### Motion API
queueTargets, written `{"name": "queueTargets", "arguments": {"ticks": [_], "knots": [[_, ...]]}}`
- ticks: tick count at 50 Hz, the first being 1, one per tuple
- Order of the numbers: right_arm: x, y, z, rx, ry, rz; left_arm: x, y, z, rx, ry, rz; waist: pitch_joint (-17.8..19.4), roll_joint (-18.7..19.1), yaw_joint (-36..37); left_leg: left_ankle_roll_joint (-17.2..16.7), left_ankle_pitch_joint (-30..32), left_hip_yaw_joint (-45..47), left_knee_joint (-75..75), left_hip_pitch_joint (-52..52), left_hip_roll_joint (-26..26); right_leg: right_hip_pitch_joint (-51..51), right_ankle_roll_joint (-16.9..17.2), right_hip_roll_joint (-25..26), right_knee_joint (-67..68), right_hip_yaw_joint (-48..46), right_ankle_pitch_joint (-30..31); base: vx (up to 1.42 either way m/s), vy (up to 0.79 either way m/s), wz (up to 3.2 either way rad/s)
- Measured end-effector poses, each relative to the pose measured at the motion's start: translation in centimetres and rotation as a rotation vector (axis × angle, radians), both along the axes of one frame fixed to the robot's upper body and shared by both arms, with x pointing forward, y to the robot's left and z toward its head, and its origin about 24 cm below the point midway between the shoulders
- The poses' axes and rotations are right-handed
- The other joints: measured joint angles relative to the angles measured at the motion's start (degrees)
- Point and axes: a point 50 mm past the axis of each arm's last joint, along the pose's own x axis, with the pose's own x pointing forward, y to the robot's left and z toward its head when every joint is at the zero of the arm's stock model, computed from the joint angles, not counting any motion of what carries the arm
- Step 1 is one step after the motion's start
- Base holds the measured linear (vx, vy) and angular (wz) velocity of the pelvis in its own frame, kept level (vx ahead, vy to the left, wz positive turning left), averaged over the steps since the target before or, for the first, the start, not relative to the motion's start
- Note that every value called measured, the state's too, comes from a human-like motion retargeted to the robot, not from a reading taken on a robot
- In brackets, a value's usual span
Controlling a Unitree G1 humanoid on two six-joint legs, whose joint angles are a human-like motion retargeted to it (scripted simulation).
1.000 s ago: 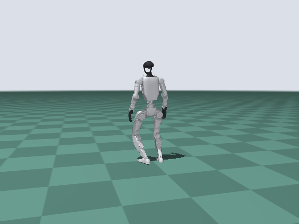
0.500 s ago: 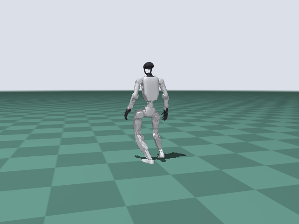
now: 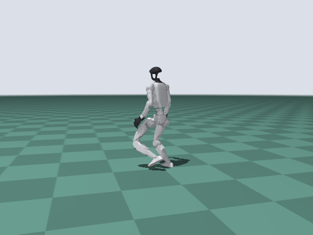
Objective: Run
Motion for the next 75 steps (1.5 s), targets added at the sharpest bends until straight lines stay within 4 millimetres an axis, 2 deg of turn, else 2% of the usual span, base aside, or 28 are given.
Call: {"name": "queueTargets", "arguments": {"ticks": [2,4,8,12,15,17,20,23,26,30,32,35,37,39,41,43,45,47,50,53,57,60,62,65,67,71,73,75], "knots": [[3.1,0.4,2.1,0.044,-0.166,0.003,-3.0,0.2,-1.9,-0.018,0.134,-0.008,-0.49,0.24,1.25,-0.46,0.99,0.45,-1.36,-2.49,-1.36,0.98,1.28,1.09,-2.86,0.89,3.58,0.14,-0.04,0.03],[5.0,1.1,4.4,0.121,-0.328,0.025,-6.2,0.5,-3.2,-0.041,0.246,-0.024,-1.67,-0.28,2.07,-1.78,2.07,2.43,-6.05,-3.10,-4.49,1.81,4.07,0.64,-5.48,1.76,9.74,0.16,0.04,0.09],[6.4,2.9,8.6,0.264,-0.561,0.142,-11.3,0.8,-4.5,-0.094,0.404,-0.035,-3.67,-2.00,1.51,-5.84,4.37,6.90,-21.02,-1.25,-14.01,0.98,11.27,-3.46,-4.38,2.96,23.83,0.14,0.09,0.17],[6.2,3.6,11.6,0.319,-0.685,0.255,-13.7,1.1,-4.9,-0.106,0.477,0.005,-4.37,-4.88,-1.75,-6.16,5.75,9.95,-34.67,2.67,-24.25,-1.08,15.18,-10.57,4.49,4.26,28.35,0.13,0.10,0.40],[5.3,3.4,11.3,0.291,-0.651,0.279,-13.8,1.8,-4.9,-0.066,0.493,0.021,-3.77,-6.25,-4.06,-1.87,-1.82,9.64,-34.64,4.36,-28.73,-2.62,16.38,-13.78,15.87,5.44,26.52,0.09,0.07,0.31],[4.5,2.6,9.2,0.222,-0.535,0.262,-11.5,2.5,-4.7,0.003,0.456,0.022,-2.71,-6.27,-5.45,1.91,-9.03,8.59,-32.96,4.66,-30.64,-5.42,16.52,-14.32,23.64,6.52,26.03,0.09,0.06,0.38],[2.0,1.7,4.1,0.142,-0.248,0.204,-5.3,2.5,-3.6,0.085,0.310,0.024,-0.87,-6.12,-6.98,3.49,-13.45,7.12,-30.40,3.82,-31.46,-11.17,14.16,-14.81,32.00,7.76,26.04,0.08,0.01,0.49],[-2.8,0.8,0.0,0.133,0.029,0.153,2.0,0.2,0.2,0.049,0.015,-0.003,-0.58,-3.65,-8.61,3.22,-11.57,4.84,-34.04,5.70,-32.61,-15.05,11.69,-14.84,31.32,7.54,25.03,0.12,0.10,0.65],[-7.0,0.1,-1.2,0.159,0.145,0.108,6.7,-2.7,5.9,-0.055,-0.310,-0.088,-1.61,-1.88,-11.52,-1.97,-1.88,3.33,-41.22,8.99,-32.90,-15.66,11.04,-14.79,22.35,6.54,23.85,0.13,0.05,1.00],[-10.5,0.0,-1.2,0.210,0.163,0.059,8.3,-5.3,12.8,-0.197,-0.647,-0.241,-4.15,0.01,-14.60,-10.14,11.77,0.93,-43.05,7.92,-31.18,-14.23,11.83,-10.98,5.87,5.06,23.51,0.06,-0.04,1.30],[-11.6,0.0,-0.9,0.229,0.149,0.040,8.2,-6.2,14.8,-0.243,-0.736,-0.320,-5.08,1.94,-14.39,-11.74,13.60,0.16,-37.42,5.93,-27.44,-12.94,12.09,-6.69,-1.32,4.27,23.50,0.00,-0.05,1.27],[-12.0,-0.3,-0.2,0.229,0.111,0.017,7.9,-7.0,16.4,-0.293,-0.791,-0.399,-5.38,5.29,-12.50,-11.22,13.33,-0.92,-25.05,3.95,-19.63,-9.85,10.85,-0.26,-8.12,2.20,23.78,-0.02,-0.07,1.07],[-11.6,-0.6,0.1,0.203,0.087,0.022,7.6,-7.1,15.8,-0.292,-0.758,-0.410,-4.98,5.65,-11.12,-9.45,11.89,-1.14,-15.91,3.27,-15.91,-8.28,8.80,1.34,-7.14,1.27,20.40,-0.04,-0.08,0.91],[-10.6,-1.1,0.4,0.155,0.063,0.039,7.2,-6.6,14.0,-0.257,-0.671,-0.392,-4.29,5.72,-9.56,-7.43,9.57,-1.87,-6.95,2.39,-12.48,-6.71,5.67,2.32,-4.91,0.15,14.13,-0.01,-0.10,0.73],[-8.5,-1.8,0.8,0.077,0.030,0.064,6.9,-5.6,11.0,-0.167,-0.533,-0.348,-2.83,5.74,-8.35,-5.49,7.66,-3.60,0.90,0.98,-9.18,-4.91,2.12,3.17,-2.94,-1.14,6.73,0.03,-0.14,0.66],[-4.9,-2.2,1.3,-0.020,-0.036,0.085,6.5,-4.3,7.0,-0.039,-0.353,-0.283,0.01,5.72,-7.73,-3.41,6.09,-5.87,7.01,-1.17,-5.82,-3.02,-0.64,3.56,-1.40,-2.75,0.98,0.04,-0.17,0.63],[-1.2,-2.0,2.2,-0.074,-0.131,0.084,4.3,-2.8,2.4,0.059,-0.113,-0.220,1.82,5.88,-6.38,-1.16,4.35,-6.81,10.50,-3.74,-2.59,-1.80,-1.90,3.87,-0.23,-4.00,-1.03,0.08,-0.12,0.40],[2.2,-1.0,3.8,-0.060,-0.264,0.066,0.6,-1.3,-1.3,0.107,0.121,-0.176,2.30,5.53,-4.95,-0.05,3.09,-6.42,10.14,-6.12,-2.07,0.04,-1.64,3.63,-1.23,-4.29,-0.77,0.16,-0.05,0.47],[6.0,0.8,7.2,0.030,-0.493,0.053,-5.5,0.7,-4.4,0.125,0.382,-0.135,1.69,4.13,-3.10,0.77,1.46,-3.18,5.27,-7.68,-3.95,3.58,0.61,3.07,-5.08,-2.62,1.09,0.25,0.02,0.68],[7.8,2.2,10.6,0.130,-0.690,0.069,-11.0,2.1,-5.5,0.102,0.536,-0.101,0.26,3.04,-1.31,-0.20,0.42,1.25,-3.56,-6.57,-7.20,7.17,4.73,1.93,-8.63,-1.09,8.16,0.29,0.09,0.64],[8.7,3.2,14.6,0.195,-0.881,0.151,-17.0,2.8,-5.8,0.052,0.680,-0.052,-1.48,1.04,-0.42,-2.72,0.66,6.56,-19.60,-3.07,-15.08,9.65,11.25,-1.63,-6.92,1.21,19.91,0.25,0.12,0.64],[8.9,3.6,17.2,0.196,-0.990,0.223,-19.8,2.6,-5.7,0.020,0.741,-0.014,-1.92,-1.43,-1.45,-3.80,3.11,9.26,-30.79,0.19,-22.88,9.82,15.59,-5.83,-0.79,3.20,27.85,0.20,0.11,0.77],[8.9,3.6,18.3,0.171,-1.034,0.254,-20.4,2.5,-5.6,0.022,0.748,-0.004,-1.67,-3.17,-2.53,-2.40,2.63,9.73,-33.87,2.09,-27.46,9.33,17.73,-8.13,5.66,4.64,31.37,0.17,0.08,0.69],[8.4,3.4,18.1,0.108,-1.019,0.266,-19.3,2.6,-5.6,0.070,0.710,-0.019,-0.82,-4.38,-4.15,2.43,-4.53,8.97,-30.62,2.98,-30.80,7.63,18.29,-10.25,17.83,5.74,31.81,0.16,0.05,0.50],[8.0,2.9,16.3,0.036,-0.931,0.248,-15.7,2.7,-5.6,0.144,0.613,-0.048,0.07,-4.52,-5.18,3.49,-9.67,7.60,-29.08,3.35,-31.66,4.16,16.24,-11.75,25.11,6.23,30.85,0.17,0.00,0.56],[4.9,1.7,9.0,-0.040,-0.571,0.201,-4.6,1.0,-3.2,0.222,0.248,-0.089,0.66,-2.90,-8.35,3.49,-12.97,4.28,-29.74,3.46,-33.55,-5.45,9.92,-13.47,33.12,7.67,25.05,0.16,0.04,1.10],[1.6,0.9,5.4,-0.042,-0.370,0.185,0.8,-0.7,-0.2,0.197,0.011,-0.104,0.08,-1.04,-10.72,3.49,-12.15,2.28,-33.01,5.04,-35.31,-9.59,8.03,-12.98,32.08,8.24,21.90,0.19,0.11,1.71],[-2.3,0.1,3.0,-0.030,-0.214,0.167,4.9,-2.5,3.7,0.146,-0.230,-0.135,-0.88,1.13,-13.37,1.57,-8.38,1.31,-37.54,8.05,-35.76,-12.46,7.56,-11.80,27.19,8.11,19.57,0.19,0.08,2.01]]}}
